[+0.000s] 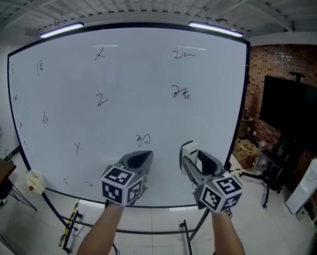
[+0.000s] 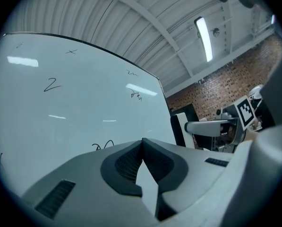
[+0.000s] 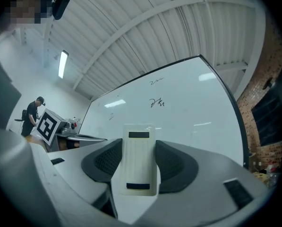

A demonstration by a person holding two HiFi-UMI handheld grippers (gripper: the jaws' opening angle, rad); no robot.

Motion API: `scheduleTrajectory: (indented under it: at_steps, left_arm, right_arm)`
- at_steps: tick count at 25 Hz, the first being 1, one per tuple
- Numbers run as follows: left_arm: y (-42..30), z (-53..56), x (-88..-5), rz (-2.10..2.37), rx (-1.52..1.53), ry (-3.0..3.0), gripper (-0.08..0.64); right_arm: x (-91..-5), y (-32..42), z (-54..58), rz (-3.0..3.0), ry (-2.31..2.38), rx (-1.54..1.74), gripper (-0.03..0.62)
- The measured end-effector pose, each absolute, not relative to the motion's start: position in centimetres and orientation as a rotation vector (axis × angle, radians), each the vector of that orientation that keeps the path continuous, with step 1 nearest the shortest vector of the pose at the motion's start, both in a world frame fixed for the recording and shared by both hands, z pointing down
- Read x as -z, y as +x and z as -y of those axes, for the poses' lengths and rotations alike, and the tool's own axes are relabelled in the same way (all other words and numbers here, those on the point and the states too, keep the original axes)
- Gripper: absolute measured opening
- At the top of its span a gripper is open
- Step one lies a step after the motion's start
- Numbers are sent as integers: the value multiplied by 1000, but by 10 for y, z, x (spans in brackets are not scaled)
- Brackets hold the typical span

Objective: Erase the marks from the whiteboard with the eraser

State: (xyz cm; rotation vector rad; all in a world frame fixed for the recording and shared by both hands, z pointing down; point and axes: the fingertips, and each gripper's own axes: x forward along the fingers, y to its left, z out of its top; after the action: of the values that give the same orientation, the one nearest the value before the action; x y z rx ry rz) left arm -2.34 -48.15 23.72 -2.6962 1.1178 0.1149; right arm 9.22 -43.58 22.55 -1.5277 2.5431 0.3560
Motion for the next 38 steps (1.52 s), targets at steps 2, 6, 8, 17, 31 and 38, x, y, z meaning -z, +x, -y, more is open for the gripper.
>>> scheduleTrajectory:
  at_steps: [2,6,8,17,31,38]
  left_arm:
    - [-22,489,-228,-1115,-131,-2692,0]
    - [-14,497,-212,-1117,-146,-2670,0]
    - [-9,499,-202,-1119,-152,-2650,0]
    - [6,509,-136,-1119,-180,-2543,0]
    - [-6,527,-67,-1165,-187,-2425,0]
    - [-15,532,-52,-1207,-164,-2391,0]
  right_arm:
    - [-213,93,439,-2528,-1531,-371,221]
    - [-195,100,449,-2517,-1542,-428,221]
    - [-185,106,454,-2507,-1555,-455,221]
    - [-101,125,474,-2439,-1556,-656,221]
    - [30,137,502,-2242,-1581,-897,221]
    - [72,135,516,-2115,-1687,-1008,221]
